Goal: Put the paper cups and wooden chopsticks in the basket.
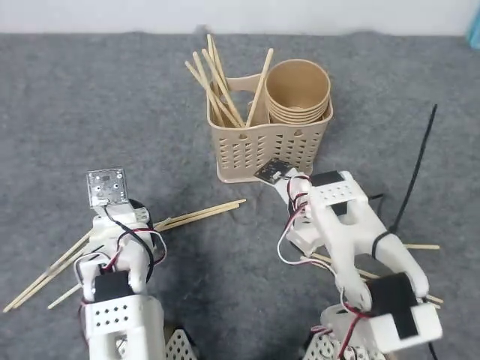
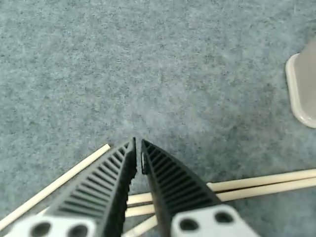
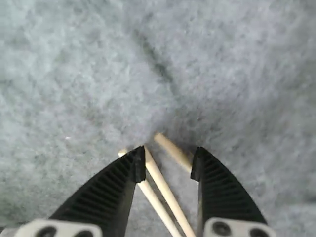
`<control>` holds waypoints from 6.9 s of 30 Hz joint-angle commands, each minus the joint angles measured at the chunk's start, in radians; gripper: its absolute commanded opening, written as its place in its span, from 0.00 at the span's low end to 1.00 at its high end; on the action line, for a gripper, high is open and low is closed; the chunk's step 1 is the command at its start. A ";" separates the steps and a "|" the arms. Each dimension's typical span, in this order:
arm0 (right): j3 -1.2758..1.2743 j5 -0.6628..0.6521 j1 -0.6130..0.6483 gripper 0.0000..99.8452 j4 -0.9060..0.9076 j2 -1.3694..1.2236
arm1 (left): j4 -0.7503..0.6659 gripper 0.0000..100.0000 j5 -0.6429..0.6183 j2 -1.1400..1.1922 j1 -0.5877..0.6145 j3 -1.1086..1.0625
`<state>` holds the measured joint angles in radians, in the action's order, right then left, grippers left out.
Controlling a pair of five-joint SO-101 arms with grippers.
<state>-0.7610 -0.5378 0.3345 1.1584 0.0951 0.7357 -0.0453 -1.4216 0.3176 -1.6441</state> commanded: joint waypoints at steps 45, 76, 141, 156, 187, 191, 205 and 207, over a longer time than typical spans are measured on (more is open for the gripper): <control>0.549 0.413 -0.234 0.02 0.364 0.849 | -0.066 0.01 0.005 -0.014 -0.020 0.013; 0.787 0.717 -0.054 0.03 0.143 0.699 | -0.087 0.01 0.005 -0.014 -0.020 0.012; 0.035 0.261 -0.616 0.04 -0.186 0.085 | -0.084 0.01 0.006 -0.014 -0.021 0.012; 0.130 -0.035 -1.055 0.04 -0.085 0.084 | -0.084 0.01 0.008 -0.014 -0.021 0.012; 0.367 0.150 -0.826 0.09 -0.153 0.071 | -0.083 0.01 0.008 -0.014 -0.021 0.010; 0.368 0.150 -0.825 0.09 -0.229 0.054 | -0.083 0.01 0.008 -0.014 -0.021 0.010; 0.713 0.153 -0.848 0.09 -0.248 -0.410 | -0.083 0.01 0.009 -0.014 -0.021 0.010; 0.770 0.153 -0.851 0.09 -0.248 -0.473 | -0.083 0.01 0.009 -0.014 -0.021 0.010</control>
<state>-0.1074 -0.3951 -0.5017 0.9283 -0.3452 0.6774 -0.0453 -1.4216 0.3038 -1.6441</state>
